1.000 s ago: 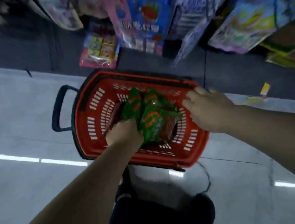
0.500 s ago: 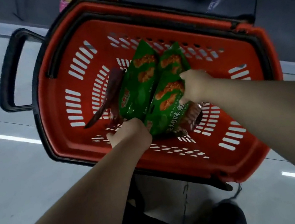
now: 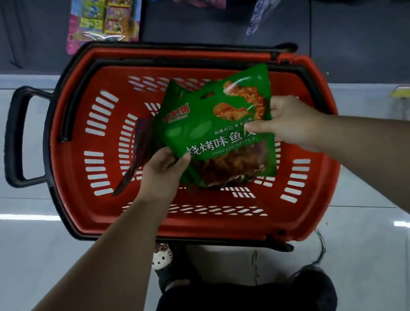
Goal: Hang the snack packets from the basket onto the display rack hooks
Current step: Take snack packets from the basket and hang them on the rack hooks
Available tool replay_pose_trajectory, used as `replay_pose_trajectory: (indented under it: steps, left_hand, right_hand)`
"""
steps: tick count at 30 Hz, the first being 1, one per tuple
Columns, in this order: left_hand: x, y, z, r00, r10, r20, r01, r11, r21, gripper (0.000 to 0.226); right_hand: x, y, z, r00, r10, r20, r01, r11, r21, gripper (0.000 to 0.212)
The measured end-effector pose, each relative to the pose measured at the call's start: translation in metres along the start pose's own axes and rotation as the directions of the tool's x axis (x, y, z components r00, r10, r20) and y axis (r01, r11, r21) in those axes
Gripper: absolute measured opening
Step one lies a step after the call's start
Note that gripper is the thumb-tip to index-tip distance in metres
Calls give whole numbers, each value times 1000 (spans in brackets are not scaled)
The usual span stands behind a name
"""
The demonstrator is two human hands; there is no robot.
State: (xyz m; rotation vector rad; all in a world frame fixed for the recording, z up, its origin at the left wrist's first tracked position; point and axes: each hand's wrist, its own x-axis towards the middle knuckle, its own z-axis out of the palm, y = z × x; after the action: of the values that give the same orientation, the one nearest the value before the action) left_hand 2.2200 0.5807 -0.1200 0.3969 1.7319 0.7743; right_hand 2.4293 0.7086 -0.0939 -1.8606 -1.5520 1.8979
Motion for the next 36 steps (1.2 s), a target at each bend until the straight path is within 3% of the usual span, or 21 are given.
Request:
replay_pose_trajectory:
  steps: [4, 8, 11, 18, 21, 25, 28, 33, 36]
  left_hand:
    - [16, 7, 10, 980, -23, -197, 46, 993, 110, 26]
    - [-4, 31, 10, 962, 186, -201, -143, 967, 212, 18]
    - [-22, 58, 4, 944, 270, -187, -245, 958, 148, 16]
    - [-125, 165, -7, 785, 574, -234, -526, 817, 237, 18]
    - [-189, 223, -5, 719, 647, -253, -616, 762, 200, 14]
    - [-290, 313, 2, 625, 738, -255, -723, 670, 168, 18]
    - [-374, 382, 9, 553, 797, -243, -800, 590, 112, 16]
    - [-510, 500, 20, 416, 866, -277, -890, 450, 74, 29]
    - [-579, 559, 25, 365, 889, -277, -927, 376, -15, 14]
  right_hand:
    - [-9, 19, 3, 994, 31, -101, -20, 995, 101, 17]
    - [-27, 18, 6, 987, 7, -159, 16, 989, 148, 23]
    - [-45, -4, 7, 983, -54, -175, 84, 983, 165, 25]
    - [-143, -105, -34, 903, -267, -336, 341, 922, 182, 18]
    - [-207, -155, -67, 842, -388, -375, 465, 874, 140, 24]
    - [-312, -237, -126, 765, -503, -401, 555, 832, 17, 57]
    - [-401, -297, -176, 664, -629, -404, 664, 745, -68, 36]
    - [-540, -389, -249, 513, -725, -459, 746, 641, -179, 64]
    - [-610, -435, -286, 443, -776, -450, 803, 566, -188, 49]
